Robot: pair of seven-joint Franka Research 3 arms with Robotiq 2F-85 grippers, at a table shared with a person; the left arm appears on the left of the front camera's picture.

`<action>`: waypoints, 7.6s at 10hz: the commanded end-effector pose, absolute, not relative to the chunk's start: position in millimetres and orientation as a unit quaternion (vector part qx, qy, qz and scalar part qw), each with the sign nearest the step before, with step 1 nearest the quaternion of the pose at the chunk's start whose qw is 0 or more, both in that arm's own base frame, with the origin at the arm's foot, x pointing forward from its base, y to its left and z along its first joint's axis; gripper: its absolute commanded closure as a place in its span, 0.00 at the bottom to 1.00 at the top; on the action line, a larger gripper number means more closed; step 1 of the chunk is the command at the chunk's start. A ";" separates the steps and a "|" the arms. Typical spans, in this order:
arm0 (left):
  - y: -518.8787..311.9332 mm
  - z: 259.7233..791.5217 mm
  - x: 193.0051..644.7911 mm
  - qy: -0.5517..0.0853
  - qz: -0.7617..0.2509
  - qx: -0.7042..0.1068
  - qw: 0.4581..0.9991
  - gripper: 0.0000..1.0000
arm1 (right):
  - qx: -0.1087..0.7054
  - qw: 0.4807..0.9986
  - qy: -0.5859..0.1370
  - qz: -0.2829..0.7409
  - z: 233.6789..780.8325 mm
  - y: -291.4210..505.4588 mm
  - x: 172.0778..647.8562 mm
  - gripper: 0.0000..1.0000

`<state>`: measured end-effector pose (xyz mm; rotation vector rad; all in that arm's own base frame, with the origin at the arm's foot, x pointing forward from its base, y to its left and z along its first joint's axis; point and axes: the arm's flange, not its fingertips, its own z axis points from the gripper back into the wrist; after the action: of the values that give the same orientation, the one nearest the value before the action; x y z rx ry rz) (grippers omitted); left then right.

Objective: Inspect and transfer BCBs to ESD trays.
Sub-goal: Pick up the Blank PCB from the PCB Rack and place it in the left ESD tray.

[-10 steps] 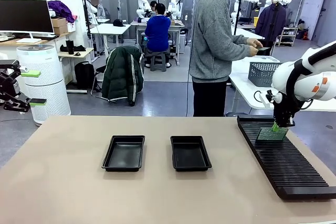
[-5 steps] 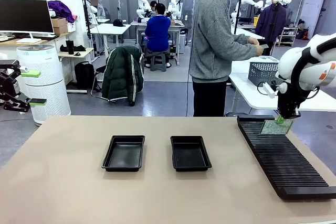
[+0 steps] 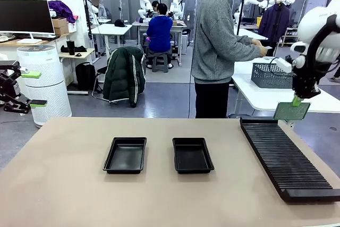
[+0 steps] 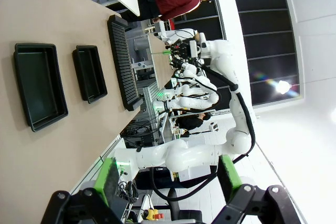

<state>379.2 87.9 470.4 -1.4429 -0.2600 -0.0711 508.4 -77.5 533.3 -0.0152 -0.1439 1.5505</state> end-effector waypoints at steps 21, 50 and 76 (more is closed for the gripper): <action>89.7 470.7 379.1 -0.120 -0.032 -0.659 0.742 0.00 | -0.041 0.716 -0.087 0.691 718.1 -89.6 461.6 1.00; 89.7 470.7 379.1 -0.120 -0.032 -0.659 0.742 0.00 | 0.331 0.938 -0.087 0.045 480.9 368.4 417.6 0.99; 89.7 470.7 379.1 -0.120 -0.032 -0.659 0.742 0.00 | 0.409 0.910 -0.058 -0.029 298.5 421.3 463.8 0.99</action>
<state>379.2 88.9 470.6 -1.4416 -0.2617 -0.0694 469.7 425.7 303.2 0.8107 -0.1147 -0.0618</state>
